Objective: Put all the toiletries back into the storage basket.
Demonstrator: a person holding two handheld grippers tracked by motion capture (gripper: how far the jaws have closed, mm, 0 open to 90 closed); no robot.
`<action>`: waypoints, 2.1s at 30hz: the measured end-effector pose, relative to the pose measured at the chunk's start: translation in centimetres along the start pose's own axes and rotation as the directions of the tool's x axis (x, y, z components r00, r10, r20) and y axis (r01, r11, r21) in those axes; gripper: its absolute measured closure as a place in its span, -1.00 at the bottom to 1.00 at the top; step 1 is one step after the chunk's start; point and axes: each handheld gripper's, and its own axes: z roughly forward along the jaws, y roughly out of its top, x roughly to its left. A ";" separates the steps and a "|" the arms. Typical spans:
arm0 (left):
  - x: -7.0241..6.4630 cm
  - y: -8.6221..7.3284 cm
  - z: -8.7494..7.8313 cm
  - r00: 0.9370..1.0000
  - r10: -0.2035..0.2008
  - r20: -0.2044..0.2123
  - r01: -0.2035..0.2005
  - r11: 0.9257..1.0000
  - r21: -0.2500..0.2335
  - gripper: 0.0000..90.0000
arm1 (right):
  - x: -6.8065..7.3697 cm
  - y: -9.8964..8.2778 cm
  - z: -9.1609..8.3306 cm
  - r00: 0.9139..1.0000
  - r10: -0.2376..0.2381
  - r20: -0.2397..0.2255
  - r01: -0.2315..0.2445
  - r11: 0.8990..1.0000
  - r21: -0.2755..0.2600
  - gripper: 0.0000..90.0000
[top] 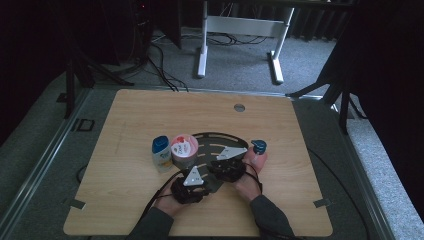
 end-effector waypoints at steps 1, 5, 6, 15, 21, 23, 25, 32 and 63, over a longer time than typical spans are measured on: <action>0.0 0.0 -0.1 1.000 -0.002 -0.002 0.002 1.000 -0.003 0.49 | 0.0 -0.1 -0.1 1.000 -0.006 0.000 0.006 1.000 -0.001 0.56; 0.1 0.0 -0.7 1.000 0.003 -0.002 -0.003 1.000 -0.005 0.45 | 0.2 -0.6 -0.4 1.000 -0.012 -0.002 0.012 1.000 0.007 0.52; 0.1 -0.1 -0.9 1.000 0.003 0.001 -0.003 1.000 -0.002 0.45 | 0.2 -0.7 -0.4 1.000 -0.015 -0.001 0.015 1.000 0.006 0.52; 0.4 -0.7 -2.4 1.000 -0.006 -0.002 0.006 1.000 0.005 0.44 | 0.7 -2.3 -0.9 1.000 -0.026 -0.001 0.026 1.000 0.009 0.46; 0.8 -1.1 -3.8 1.000 -0.019 -0.012 0.019 1.000 0.004 0.45 | 1.0 -3.0 -1.3 1.000 -0.023 -0.001 0.023 1.000 0.012 0.44; 0.9 -1.3 -4.3 1.000 -0.018 -0.019 0.018 1.000 0.008 0.45 | 1.0 -3.1 -1.4 1.000 -0.025 -0.003 0.025 1.000 0.009 0.43; 1.1 -1.5 -4.8 0.999 -0.027 -0.028 0.027 1.000 0.004 0.45 | 1.1 -3.2 -1.5 1.000 -0.027 -0.004 0.027 1.000 0.011 0.43; 1.7 -2.5 -6.5 0.997 -0.043 -0.061 0.044 0.999 0.003 0.45 | 1.2 -3.5 -1.3 0.999 -0.037 -0.008 0.038 0.999 0.024 0.41; 4.7 -4.3 -12.9 0.976 -0.144 -0.163 0.138 0.989 -0.045 0.41 | 0.9 -3.9 -1.2 0.999 -0.029 -0.028 0.029 0.999 0.017 0.32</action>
